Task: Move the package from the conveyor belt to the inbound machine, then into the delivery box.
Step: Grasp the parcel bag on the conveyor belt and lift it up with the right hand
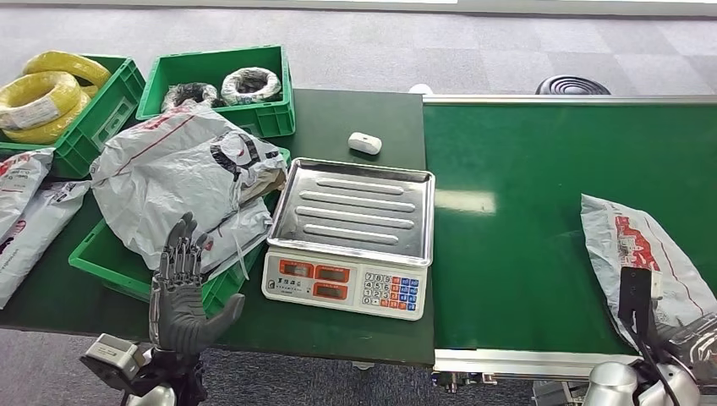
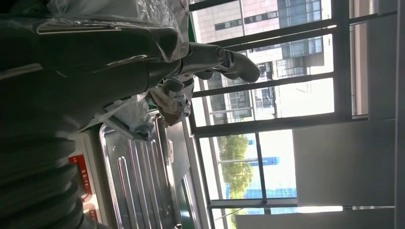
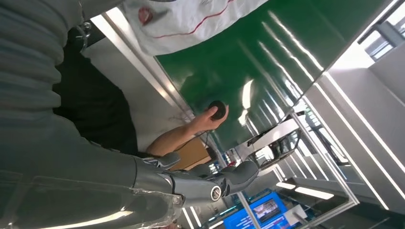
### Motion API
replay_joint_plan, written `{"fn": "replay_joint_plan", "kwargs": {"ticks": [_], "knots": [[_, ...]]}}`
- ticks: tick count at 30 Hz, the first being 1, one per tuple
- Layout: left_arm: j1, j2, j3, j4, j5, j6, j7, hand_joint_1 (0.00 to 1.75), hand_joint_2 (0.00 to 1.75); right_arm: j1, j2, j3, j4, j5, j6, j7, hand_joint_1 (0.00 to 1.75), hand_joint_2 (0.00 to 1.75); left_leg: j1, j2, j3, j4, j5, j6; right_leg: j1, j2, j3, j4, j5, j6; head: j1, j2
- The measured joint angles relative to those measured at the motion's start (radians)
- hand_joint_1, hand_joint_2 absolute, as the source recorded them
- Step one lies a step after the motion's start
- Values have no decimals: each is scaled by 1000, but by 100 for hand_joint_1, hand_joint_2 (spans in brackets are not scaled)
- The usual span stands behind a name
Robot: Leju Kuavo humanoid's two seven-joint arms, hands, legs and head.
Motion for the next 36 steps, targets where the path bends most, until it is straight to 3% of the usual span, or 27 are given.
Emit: {"fn": "replay_joint_plan", "kwargs": {"ticks": [5,9,13,20,22,27,30,36], "knots": [[-1,-7,3,4,-11,-4,0,0,175,-30,-33,-62,49,60,0,12,0,175,0,0,0,0,0,0,0,0,-1,0,0,0,0,0],[-6,-10,7,6,-21,-12,6,0,175,-36,-43,-64,56,177,0,155,0,175,1,0,0,0,0,0,1,0,-1,1,0,0,0,0],[-17,-8,11,22,-23,-15,6,0,175,-33,-67,-24,90,194,0,268,0,175,1,1,0,0,0,0,1,1,-1,1,0,0,0,0],[-26,-4,15,44,-26,-15,5,0,175,-34,-94,22,139,196,0,297,0,175,0,0,0,0,0,0,1,0,-1,1,0,0,0,0],[-30,-3,15,46,-29,-15,7,0,175,-35,-100,32,151,171,0,283,0,175,0,0,0,0,0,0,1,0,0,1,0,0,0,0],[-23,-3,17,46,-45,-23,13,0,175,-50,-91,38,160,65,0,130,0,175,1,0,0,0,0,0,1,0,0,1,0,0,0,0],[-12,-3,19,46,-56,-33,13,0,175,-58,-79,38,160,45,0,110,0,175,1,0,0,0,0,0,1,0,0,1,0,0,0,0],[-2,0,19,46,-70,-30,5,0,175,-106,-90,40,251,-246,21,1,0,175,0,1,0,0,0,0,1,0,0,1,0,0,0,0]]}}
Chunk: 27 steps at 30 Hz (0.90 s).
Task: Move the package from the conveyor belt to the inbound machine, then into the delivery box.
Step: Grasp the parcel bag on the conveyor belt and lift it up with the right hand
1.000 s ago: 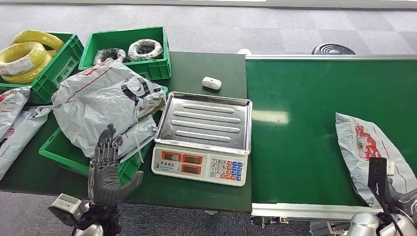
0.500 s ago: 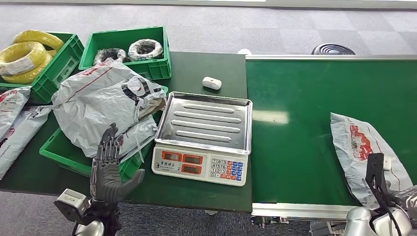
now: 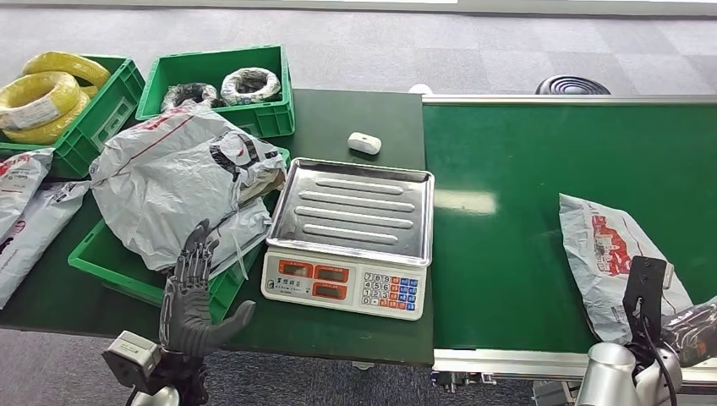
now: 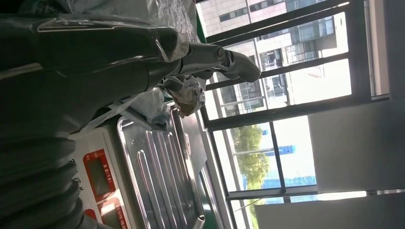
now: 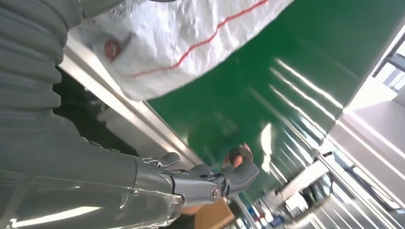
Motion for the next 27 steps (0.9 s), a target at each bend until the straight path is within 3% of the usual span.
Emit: {"fn": "replay_joint_plan", "kwargs": {"ticks": [7,15,27], "knots": [[0,7,0,0,-2,3,-2,0,175,-85,-83,44,178,-115,211,77,0,175,-1,-1,0,0,1,1,-1,0,0,0,0,0,0,0],[-11,21,0,10,-2,18,-2,0,175,-140,-125,69,279,-178,277,55,0,175,0,0,0,0,1,1,0,0,-1,0,0,0,0,0],[-38,42,-5,37,12,53,-2,0,175,-162,-131,101,325,-253,283,33,0,175,0,0,0,0,1,1,0,0,-1,0,0,0,0,0]]}}
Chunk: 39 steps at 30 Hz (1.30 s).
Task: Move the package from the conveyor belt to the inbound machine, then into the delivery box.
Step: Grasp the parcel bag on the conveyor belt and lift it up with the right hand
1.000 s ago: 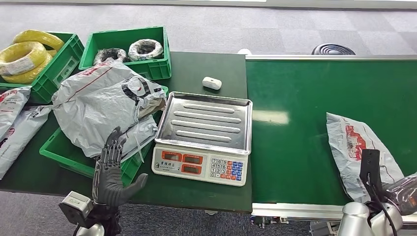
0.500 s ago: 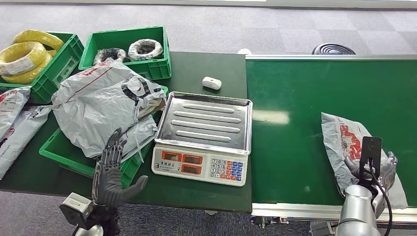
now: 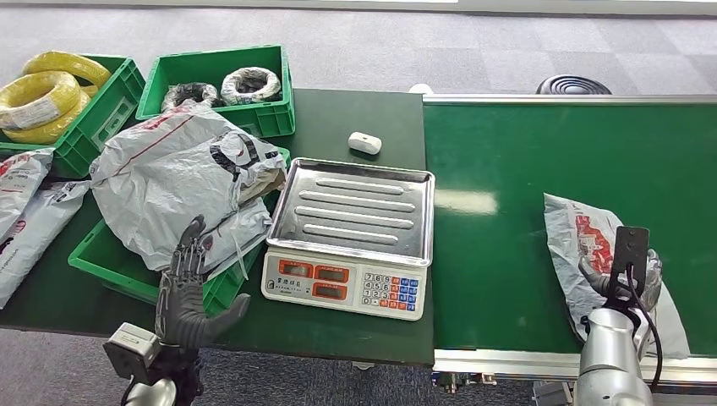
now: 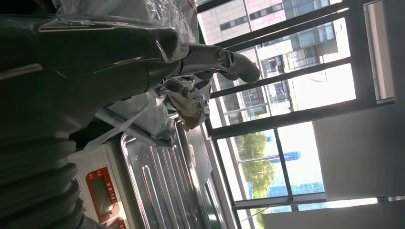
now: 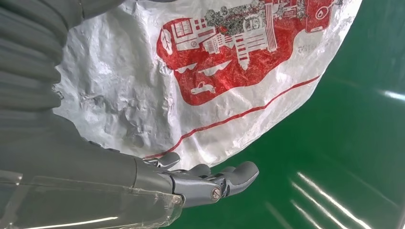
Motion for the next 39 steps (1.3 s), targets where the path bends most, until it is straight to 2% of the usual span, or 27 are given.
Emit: {"fn": "replay_joint_plan", "kwargs": {"ticks": [7,17,24,28,39], "knots": [[-7,-5,0,0,-8,1,7,0,175,23,8,29,-20,0,-47,5,0,175,0,0,0,0,0,0,0,0,0,0,0,0,0,0],[-6,-18,2,-17,-31,-6,24,0,175,88,73,97,-143,39,-87,76,0,175,0,0,0,0,0,0,0,0,0,0,0,0,0,0],[-7,-36,9,-36,-64,-31,50,0,175,168,147,139,-261,28,14,177,0,175,0,0,0,0,0,0,0,0,0,0,0,0,0,0],[-7,-44,17,-50,-73,-38,59,0,175,171,154,140,-281,-15,69,179,0,175,0,0,0,0,0,0,0,0,0,0,0,0,0,0],[-5,-56,31,-61,-80,-49,64,0,175,171,155,140,-292,-20,110,188,0,175,0,0,0,0,0,0,0,0,0,0,0,0,0,0]]}}
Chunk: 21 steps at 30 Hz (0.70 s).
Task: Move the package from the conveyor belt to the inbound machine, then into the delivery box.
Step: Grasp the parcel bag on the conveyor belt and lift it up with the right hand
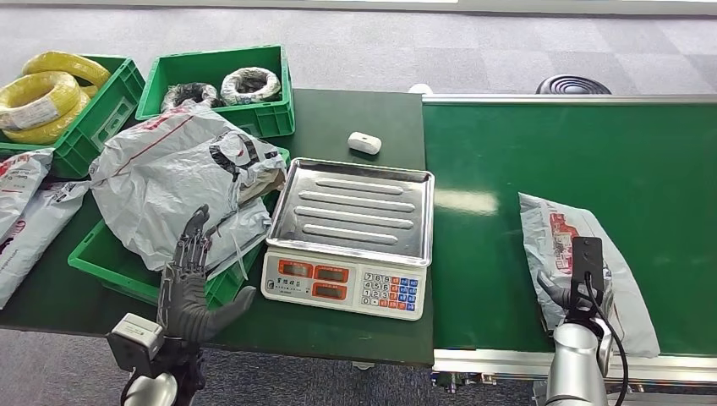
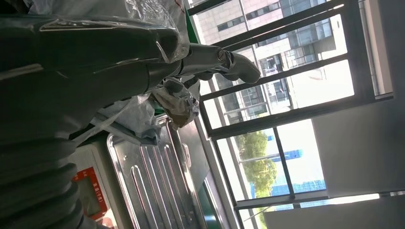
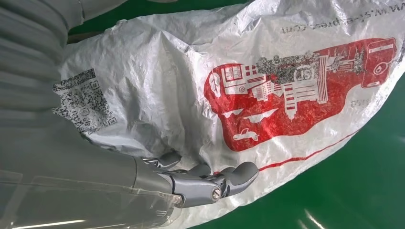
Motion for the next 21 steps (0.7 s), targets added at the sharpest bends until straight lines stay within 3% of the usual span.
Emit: {"fn": "replay_joint_plan", "kwargs": {"ticks": [9,13,21], "knots": [[10,-4,6,-8,-11,-4,4,0,175,-2,-12,-1,3,-4,31,6,0,175,0,0,0,0,0,0,0,0,0,0,0,0,0,0],[10,-8,10,-12,-15,-4,5,0,175,-2,-12,-1,3,-6,32,6,173,175,0,0,0,0,0,0,0,0,0,0,0,0,0,0],[14,-20,21,-27,-28,-13,16,0,175,-1,-10,0,-16,-6,28,-9,173,175,0,0,0,0,0,0,0,0,0,0,0,0,0,0]]}}
